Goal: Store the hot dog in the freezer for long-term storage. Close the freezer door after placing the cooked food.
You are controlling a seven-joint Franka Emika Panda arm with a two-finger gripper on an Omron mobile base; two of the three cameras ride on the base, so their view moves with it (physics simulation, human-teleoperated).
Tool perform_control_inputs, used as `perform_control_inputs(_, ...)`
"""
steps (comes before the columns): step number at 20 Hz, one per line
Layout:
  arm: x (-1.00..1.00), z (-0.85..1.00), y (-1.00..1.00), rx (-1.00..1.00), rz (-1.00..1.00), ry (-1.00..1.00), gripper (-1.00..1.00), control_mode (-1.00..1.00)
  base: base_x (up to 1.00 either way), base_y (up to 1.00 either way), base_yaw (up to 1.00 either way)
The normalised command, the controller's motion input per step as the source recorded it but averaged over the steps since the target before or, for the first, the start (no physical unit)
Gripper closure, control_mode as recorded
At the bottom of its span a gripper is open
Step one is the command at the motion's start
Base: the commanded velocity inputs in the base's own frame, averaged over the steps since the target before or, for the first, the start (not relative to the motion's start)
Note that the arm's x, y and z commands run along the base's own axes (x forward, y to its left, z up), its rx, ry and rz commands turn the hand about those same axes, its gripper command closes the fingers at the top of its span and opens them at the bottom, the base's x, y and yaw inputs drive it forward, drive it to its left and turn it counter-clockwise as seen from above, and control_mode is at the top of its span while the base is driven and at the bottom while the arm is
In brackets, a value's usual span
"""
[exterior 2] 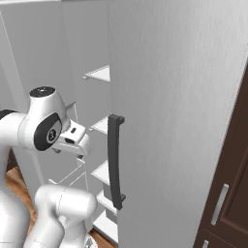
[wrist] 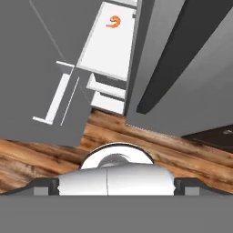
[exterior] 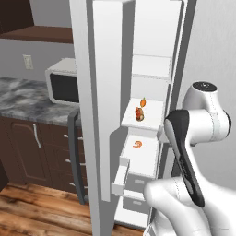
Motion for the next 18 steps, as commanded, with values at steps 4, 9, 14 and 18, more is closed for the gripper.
perform_control_inputs(4,-0.19,-0.09,0.00,0.00,0.11,0.10,-1.00,-1.00,0.00,0.00,0.00)
perform_control_inputs(9,0.00,-0.08,0.00,0.00,0.01,0.04,-1.00,-1.00,0.00,0.00,0.00)
perform_control_inputs(14,-0.02,-0.01,0.13,0.00,-0.06,0.00,-1.00,-1.00,0.00,0.00,0.00)
perform_control_inputs(18,-0.15,-0.02,0.00,0.00,-0.06,0.00,-1.00,1.00,-0.34,0.00,-0.10)
